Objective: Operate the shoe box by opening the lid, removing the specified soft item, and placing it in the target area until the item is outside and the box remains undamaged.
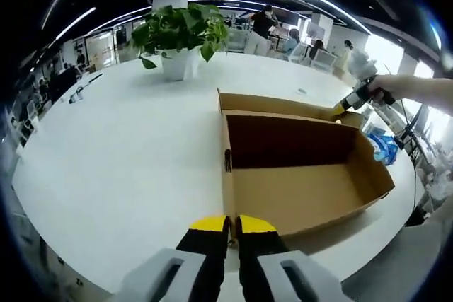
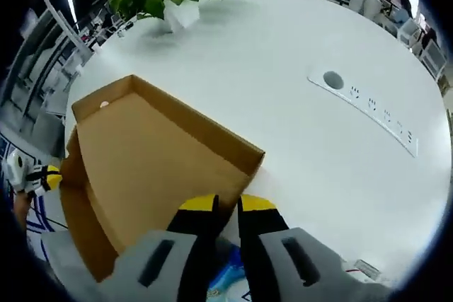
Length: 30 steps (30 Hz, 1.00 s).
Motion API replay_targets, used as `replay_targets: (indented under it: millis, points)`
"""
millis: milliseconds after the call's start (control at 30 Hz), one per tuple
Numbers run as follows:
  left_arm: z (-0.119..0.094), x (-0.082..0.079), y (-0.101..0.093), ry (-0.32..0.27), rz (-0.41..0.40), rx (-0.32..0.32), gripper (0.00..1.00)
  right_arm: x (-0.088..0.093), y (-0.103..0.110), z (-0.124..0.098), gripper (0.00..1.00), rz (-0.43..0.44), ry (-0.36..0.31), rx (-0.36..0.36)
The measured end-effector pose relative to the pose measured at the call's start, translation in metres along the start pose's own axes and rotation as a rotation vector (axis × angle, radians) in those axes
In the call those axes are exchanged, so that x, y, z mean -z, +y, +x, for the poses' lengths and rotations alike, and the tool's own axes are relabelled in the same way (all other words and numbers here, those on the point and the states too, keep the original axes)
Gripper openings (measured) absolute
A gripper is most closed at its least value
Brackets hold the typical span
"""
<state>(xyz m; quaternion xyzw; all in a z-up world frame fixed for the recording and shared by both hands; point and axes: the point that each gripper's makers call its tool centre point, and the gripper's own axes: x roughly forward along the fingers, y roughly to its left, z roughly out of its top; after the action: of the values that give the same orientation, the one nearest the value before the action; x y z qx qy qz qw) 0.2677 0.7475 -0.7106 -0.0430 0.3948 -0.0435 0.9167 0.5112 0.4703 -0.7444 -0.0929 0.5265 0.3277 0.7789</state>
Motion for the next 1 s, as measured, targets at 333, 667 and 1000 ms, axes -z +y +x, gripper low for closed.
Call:
replay_targets:
  millis: [333,667,1000]
  points:
    - [-0.001,0.0,-0.001,0.011,0.018,-0.003,0.04,-0.002,0.005,-0.019,0.05,-0.003,-0.037,0.029]
    - [0.0,0.0,0.0,0.012,0.029,0.001,0.04,-0.008,0.009,-0.033,0.04,0.005,-0.076,0.037]
    - [0.001,0.0,0.0,0.014,0.034,0.004,0.04,-0.014,0.012,-0.052,0.03,0.042,-0.124,0.037]
